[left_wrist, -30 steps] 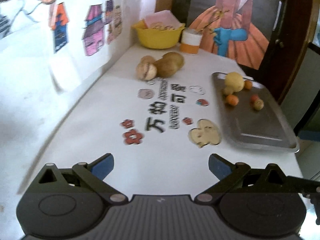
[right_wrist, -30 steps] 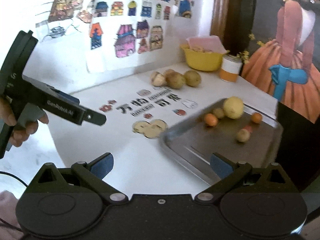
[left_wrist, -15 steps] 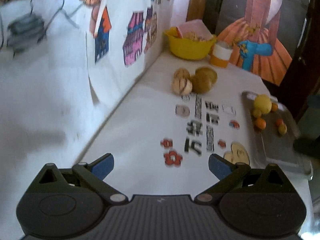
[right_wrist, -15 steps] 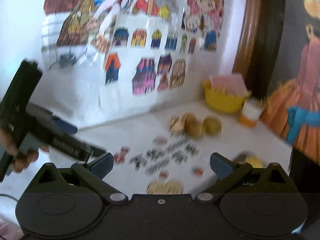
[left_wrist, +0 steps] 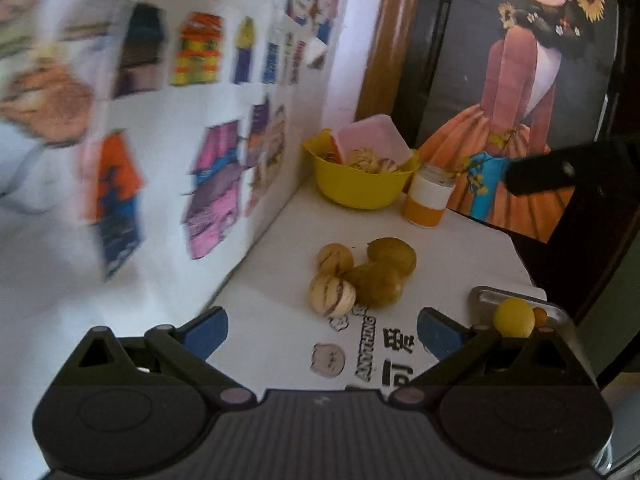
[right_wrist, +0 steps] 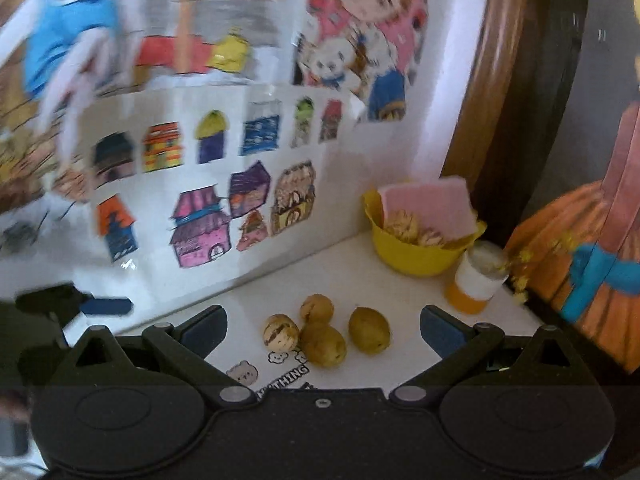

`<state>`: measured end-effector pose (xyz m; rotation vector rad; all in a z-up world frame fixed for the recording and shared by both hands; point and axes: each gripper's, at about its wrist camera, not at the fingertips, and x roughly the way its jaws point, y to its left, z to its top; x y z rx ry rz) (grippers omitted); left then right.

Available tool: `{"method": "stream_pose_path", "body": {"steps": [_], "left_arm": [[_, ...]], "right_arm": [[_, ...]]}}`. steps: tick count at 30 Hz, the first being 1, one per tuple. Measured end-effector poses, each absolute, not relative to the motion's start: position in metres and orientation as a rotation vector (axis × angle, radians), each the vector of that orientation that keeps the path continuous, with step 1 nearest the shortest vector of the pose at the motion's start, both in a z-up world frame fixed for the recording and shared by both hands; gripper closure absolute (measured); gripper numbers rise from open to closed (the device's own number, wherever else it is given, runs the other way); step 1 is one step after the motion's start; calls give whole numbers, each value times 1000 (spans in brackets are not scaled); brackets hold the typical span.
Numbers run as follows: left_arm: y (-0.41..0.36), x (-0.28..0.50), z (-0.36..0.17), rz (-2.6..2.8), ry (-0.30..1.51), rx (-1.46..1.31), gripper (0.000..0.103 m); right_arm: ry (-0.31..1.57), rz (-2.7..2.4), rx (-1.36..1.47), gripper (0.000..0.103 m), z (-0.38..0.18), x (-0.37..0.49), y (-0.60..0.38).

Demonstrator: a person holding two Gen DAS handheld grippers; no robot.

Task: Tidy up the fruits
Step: 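Withdraw both open tools from the tray toward the remaining loose fruits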

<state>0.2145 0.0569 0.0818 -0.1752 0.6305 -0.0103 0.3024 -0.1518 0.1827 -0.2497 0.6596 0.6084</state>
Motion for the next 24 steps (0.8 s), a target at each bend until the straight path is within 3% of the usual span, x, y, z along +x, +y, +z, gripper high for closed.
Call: {"method": "stream_pose_path", "body": {"steps": [11,20,24], "left_arm": [[47,288,38,-49,702,-88,1],[40,318,8,-71,733,-42,1],[39,325,1,-80,737,-36,6]], "right_arm": [[869,581,-29,1,88,384,-150],[981,569,118,11,34,423,-146],[1003,576,135,15,25,430,-144]]}}
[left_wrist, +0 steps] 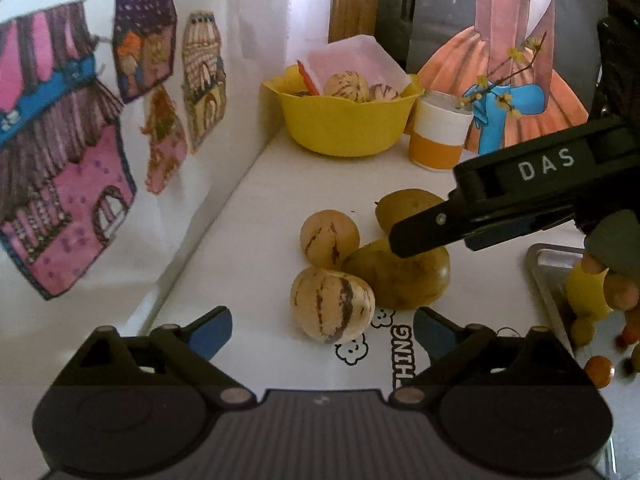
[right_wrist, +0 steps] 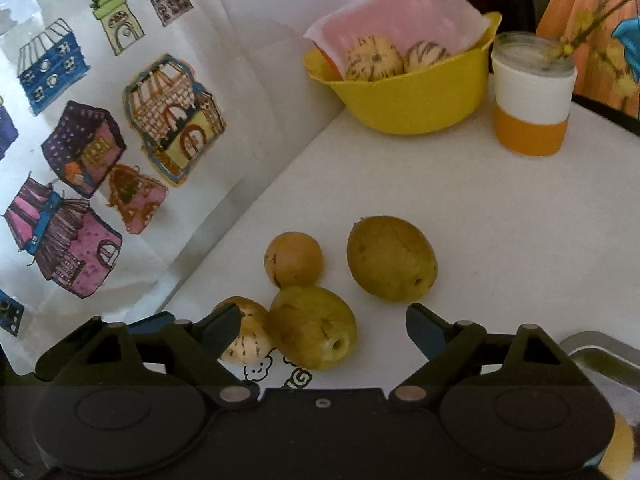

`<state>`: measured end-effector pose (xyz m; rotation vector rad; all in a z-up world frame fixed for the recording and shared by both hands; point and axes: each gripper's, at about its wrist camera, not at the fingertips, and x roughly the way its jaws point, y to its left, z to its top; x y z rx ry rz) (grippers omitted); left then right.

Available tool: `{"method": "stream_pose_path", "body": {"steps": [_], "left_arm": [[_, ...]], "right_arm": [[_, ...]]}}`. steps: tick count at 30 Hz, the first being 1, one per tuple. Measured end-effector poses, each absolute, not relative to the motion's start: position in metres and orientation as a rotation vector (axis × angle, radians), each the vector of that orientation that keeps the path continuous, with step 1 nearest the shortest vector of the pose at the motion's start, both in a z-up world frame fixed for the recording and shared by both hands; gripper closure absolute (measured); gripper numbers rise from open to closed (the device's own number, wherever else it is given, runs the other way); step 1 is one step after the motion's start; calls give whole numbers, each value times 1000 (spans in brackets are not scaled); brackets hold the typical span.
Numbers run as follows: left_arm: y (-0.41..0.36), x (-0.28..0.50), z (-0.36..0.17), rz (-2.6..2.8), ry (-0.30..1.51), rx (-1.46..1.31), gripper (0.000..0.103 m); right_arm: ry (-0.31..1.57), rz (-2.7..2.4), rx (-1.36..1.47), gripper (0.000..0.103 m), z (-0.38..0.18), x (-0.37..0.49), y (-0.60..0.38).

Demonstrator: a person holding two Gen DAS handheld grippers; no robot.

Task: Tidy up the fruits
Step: 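Withdraw both open tools from the tray toward the remaining loose fruits, then grasp a striped pale melon with the left tool while the right tool grasps a green pear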

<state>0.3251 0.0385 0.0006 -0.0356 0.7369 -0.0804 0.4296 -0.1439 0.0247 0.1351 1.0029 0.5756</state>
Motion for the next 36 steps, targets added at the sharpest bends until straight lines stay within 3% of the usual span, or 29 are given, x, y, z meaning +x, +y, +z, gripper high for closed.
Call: {"method": "stream_pose_path", "body": {"steps": [12,22,26,36], "left_arm": [[43,337,-11,-85,743,-70,26],[43,342,-14,-81,746,-87,32],[42,345,-14,-98,748,-107,49],[45,333,-10,-65,758,-138,50]], "right_arm": [[1040,603,163,32,10,435,-134],[1076,595,233,41,3,437,-131],[1071,596,238,44,1,436,-131],[1005,626,204,46,0,417,-139]]}}
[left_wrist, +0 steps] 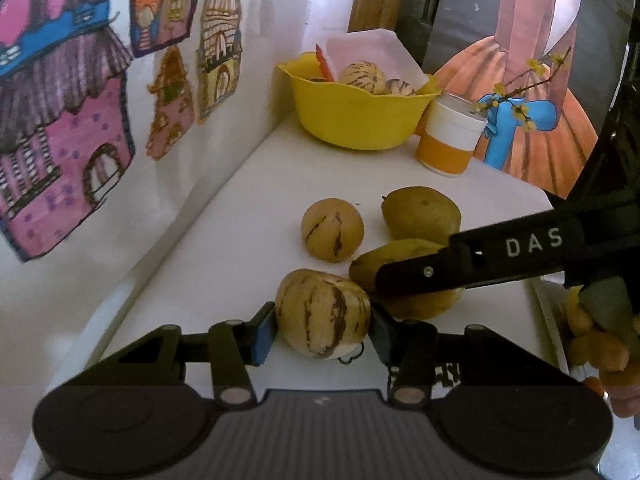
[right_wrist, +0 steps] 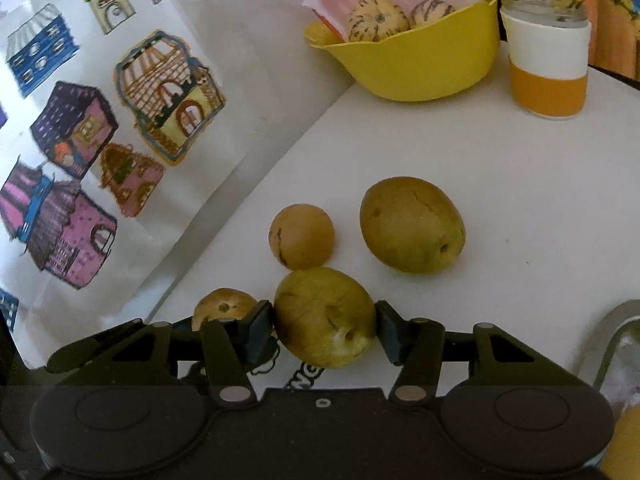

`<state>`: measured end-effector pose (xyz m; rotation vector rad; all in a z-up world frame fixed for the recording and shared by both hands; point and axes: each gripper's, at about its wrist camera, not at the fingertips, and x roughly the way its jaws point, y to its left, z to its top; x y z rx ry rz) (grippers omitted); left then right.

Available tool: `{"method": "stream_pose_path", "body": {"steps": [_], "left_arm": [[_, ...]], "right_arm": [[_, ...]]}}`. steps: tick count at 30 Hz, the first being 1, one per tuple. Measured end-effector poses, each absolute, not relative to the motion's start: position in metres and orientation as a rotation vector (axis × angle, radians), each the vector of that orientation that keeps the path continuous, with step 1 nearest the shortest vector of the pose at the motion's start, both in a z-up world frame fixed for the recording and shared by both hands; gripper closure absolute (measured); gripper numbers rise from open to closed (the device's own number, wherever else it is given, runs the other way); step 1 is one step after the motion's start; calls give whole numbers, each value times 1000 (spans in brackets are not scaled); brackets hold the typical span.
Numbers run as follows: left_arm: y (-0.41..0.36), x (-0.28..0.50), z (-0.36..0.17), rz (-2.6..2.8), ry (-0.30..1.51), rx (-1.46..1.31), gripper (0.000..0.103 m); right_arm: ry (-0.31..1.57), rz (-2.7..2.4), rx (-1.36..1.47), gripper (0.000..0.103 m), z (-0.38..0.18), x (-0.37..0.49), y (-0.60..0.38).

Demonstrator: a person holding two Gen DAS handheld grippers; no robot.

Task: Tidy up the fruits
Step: 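Grasp a striped pale melon with the left tool while the right tool grasps a green pear, then carry the striped melon and green pear onto the metal tray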

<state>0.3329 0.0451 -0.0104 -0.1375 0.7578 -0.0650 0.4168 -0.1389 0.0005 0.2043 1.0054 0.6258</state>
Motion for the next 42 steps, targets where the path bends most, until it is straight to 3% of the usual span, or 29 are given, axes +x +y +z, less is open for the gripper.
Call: {"method": "stream_pose_path", "body": {"steps": [17,30,42], "left_arm": [[34,284,20,-84,725,-157,50],[-35,242,39,-261,706,-173,50],[-98,221,12,-402,762,-146,50]], "right_arm": [[956,659,221,47,27,359,-185],[886,588,258,48,64,279,-294],[949,496,331,48,34,249,-363]]}}
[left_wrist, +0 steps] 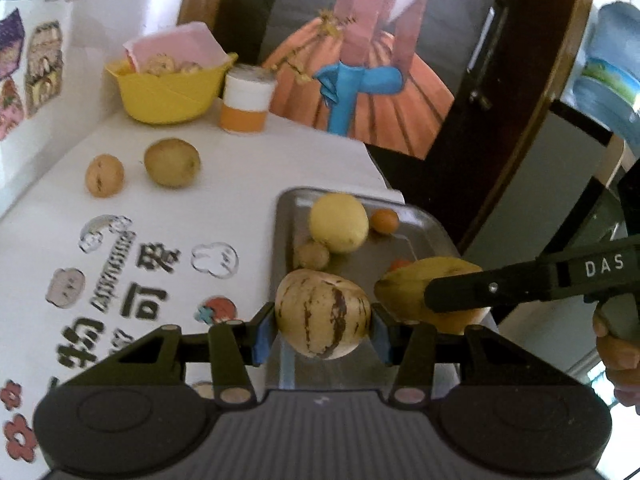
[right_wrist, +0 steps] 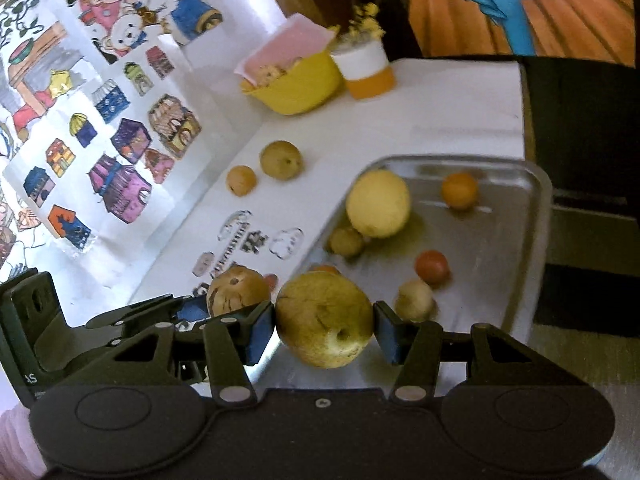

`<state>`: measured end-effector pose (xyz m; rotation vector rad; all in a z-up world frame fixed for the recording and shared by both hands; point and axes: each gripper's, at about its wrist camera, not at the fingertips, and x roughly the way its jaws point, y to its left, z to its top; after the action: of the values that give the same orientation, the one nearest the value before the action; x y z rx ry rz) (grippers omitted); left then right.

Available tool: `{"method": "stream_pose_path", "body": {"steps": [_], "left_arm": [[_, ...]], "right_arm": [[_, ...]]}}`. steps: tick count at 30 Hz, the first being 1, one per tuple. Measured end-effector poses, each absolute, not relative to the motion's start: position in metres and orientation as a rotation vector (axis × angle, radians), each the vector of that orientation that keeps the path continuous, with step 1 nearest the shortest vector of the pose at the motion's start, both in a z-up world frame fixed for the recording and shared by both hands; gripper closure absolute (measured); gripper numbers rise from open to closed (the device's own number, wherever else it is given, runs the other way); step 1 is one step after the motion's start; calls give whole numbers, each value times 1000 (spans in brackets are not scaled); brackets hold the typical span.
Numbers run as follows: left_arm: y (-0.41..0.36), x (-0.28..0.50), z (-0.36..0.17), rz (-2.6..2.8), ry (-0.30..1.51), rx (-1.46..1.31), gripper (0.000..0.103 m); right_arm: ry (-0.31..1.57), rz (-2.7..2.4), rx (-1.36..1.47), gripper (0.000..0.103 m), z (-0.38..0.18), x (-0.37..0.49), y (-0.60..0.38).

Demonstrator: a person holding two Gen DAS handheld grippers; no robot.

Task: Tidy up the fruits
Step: 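Carry the striped melon and green pear onto the metal tray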

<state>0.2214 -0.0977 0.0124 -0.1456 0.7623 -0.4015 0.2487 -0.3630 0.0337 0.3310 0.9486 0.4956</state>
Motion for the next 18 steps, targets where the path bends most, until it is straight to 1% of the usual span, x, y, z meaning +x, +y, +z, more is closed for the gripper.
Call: {"method": "stream_pose_path", "body": {"steps": [9,18], "left_arm": [[-113,213,3,-435,773,-63,50],[-122,217,-3,-433,791,-30,50]], "right_arm": [[952,467,266,48,6,244,-364],[901,479,213,48,5,240,-360]]}}
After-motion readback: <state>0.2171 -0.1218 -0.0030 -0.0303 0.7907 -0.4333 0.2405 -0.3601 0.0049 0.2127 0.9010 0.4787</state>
